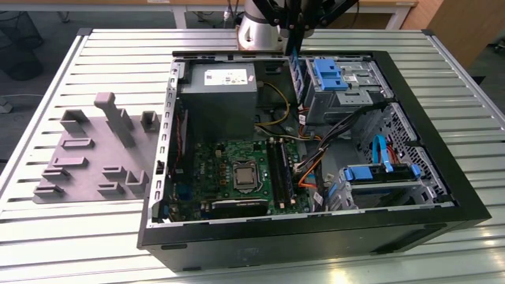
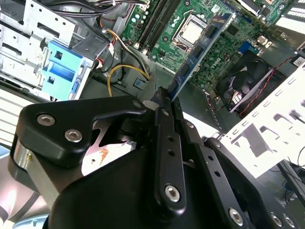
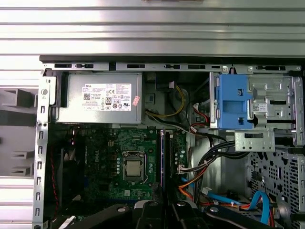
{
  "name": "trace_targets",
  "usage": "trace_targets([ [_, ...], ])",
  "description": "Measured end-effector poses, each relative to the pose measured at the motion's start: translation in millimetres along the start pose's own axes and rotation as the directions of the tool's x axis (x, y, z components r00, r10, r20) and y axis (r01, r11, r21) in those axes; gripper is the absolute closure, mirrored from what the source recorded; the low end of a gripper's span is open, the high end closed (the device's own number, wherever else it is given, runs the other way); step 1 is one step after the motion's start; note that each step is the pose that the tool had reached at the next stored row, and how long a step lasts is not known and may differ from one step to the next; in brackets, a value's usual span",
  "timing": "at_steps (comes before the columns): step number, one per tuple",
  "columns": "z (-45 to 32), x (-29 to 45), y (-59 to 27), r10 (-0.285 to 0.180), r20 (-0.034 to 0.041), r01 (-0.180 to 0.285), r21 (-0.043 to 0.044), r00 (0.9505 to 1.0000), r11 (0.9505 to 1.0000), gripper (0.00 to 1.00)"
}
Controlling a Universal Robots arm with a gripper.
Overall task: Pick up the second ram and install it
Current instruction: 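Insert the second ram into the second slot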
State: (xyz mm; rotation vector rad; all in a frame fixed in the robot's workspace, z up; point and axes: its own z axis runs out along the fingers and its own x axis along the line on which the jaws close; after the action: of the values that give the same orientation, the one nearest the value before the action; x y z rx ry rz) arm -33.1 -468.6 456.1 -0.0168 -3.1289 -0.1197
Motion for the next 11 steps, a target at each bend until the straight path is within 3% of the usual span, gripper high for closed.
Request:
trace_targets([
  [6,1.8,0.0,-0.1,0.000,0.0000,0.000,-0.0001,1.0000,1.0000,0.86],
  [11,8.5,-0.1,-0.7,0.000,0.0000,0.000,-0.0001,1.0000,1.0000,0.86],
])
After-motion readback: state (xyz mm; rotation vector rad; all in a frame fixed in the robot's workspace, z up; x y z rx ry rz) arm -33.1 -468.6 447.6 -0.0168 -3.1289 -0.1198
